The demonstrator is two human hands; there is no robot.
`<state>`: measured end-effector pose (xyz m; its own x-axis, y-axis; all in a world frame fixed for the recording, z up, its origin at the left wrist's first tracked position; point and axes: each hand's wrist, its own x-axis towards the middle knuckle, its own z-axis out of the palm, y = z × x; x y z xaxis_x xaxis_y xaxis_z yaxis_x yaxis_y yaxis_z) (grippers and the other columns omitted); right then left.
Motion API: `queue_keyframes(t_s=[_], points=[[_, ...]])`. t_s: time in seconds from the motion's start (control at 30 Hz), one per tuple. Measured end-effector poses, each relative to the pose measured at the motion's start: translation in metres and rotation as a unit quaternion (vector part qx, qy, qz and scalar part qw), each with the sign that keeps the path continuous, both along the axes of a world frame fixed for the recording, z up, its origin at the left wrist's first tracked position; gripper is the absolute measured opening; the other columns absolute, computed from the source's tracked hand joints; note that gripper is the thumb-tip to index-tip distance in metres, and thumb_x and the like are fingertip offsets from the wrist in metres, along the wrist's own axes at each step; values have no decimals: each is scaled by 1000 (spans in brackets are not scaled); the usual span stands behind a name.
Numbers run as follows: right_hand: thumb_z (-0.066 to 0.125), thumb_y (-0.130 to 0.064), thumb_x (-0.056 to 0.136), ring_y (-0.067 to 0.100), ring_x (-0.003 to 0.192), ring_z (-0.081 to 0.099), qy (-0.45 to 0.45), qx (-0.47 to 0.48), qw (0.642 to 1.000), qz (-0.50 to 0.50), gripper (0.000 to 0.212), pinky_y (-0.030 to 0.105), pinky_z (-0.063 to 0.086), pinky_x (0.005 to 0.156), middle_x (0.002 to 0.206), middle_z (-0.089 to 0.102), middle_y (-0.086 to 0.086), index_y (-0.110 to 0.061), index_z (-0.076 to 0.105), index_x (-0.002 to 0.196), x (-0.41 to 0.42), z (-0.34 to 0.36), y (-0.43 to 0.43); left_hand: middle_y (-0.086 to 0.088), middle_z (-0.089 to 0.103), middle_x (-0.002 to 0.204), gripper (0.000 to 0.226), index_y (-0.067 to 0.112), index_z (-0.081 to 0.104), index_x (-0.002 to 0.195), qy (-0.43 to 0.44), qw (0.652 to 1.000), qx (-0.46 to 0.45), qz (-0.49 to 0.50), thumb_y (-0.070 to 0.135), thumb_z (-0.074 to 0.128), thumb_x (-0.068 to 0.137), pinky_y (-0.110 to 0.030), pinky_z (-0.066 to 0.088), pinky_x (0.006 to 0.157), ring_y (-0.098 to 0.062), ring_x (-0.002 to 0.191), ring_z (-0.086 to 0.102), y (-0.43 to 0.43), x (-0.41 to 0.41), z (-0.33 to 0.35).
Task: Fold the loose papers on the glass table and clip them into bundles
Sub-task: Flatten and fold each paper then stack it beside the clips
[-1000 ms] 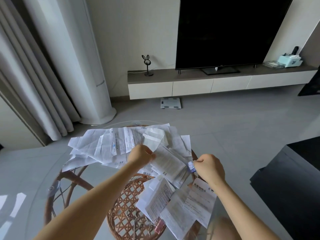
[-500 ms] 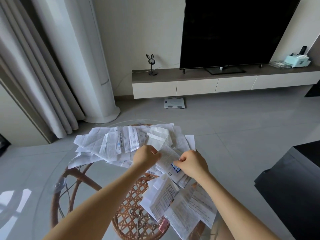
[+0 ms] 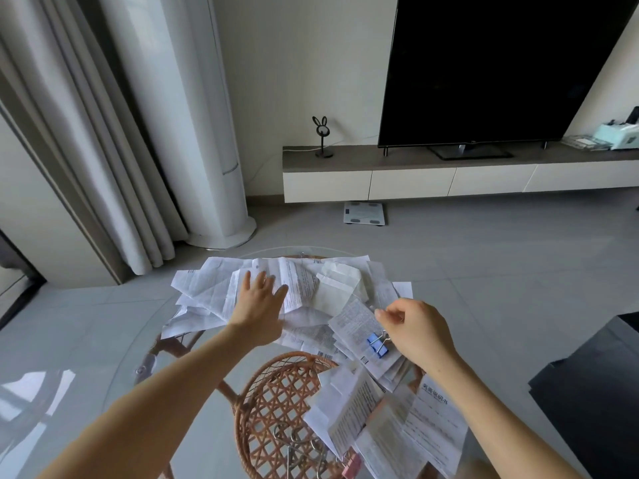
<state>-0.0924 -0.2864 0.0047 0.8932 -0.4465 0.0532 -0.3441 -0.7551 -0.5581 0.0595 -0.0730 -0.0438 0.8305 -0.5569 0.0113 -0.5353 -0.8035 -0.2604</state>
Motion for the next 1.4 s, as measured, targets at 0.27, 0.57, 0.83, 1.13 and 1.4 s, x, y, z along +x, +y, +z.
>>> queue_keyframes(t_s=[0.27,0.57,0.83,1.13,1.4], points=[[56,-32,92,11,59,51,-16,-10,1000,2,27,20,36,52,61,57,-8,-13,63,74,2,-5,3,-2,65,107,35,15,48,130,53,995,-69,-44,17,48,95,-34,44,98,-18,96,62,-16,19,-24],[59,-26,90,8,70,58,-113,-21,993,10,18,14,39,57,71,64,-10,-18,64,74,-5,13,19,-16,63,82,16,9,51,82,-37,966,-251,53,4,40,92,-31,28,55,-33,69,53,-5,22,54],[70,-18,84,9,99,60,-144,293,940,99,28,20,49,80,106,64,-5,-28,57,106,-2,49,79,0,65,64,12,18,70,59,288,679,-664,122,20,63,68,-30,46,66,-21,66,59,79,-41,118],[78,-44,71,10,100,49,-132,90,979,125,64,33,44,89,107,50,-11,-36,47,127,-24,40,140,-23,70,98,46,-4,59,112,451,566,-673,156,14,68,71,-31,54,65,-29,82,69,132,-121,97],[71,-13,83,-2,77,64,-134,255,943,164,16,14,49,69,84,69,-14,-28,67,86,-56,28,146,-10,72,100,36,12,70,101,445,589,-663,121,10,70,65,-36,54,80,-26,89,69,144,-150,77]])
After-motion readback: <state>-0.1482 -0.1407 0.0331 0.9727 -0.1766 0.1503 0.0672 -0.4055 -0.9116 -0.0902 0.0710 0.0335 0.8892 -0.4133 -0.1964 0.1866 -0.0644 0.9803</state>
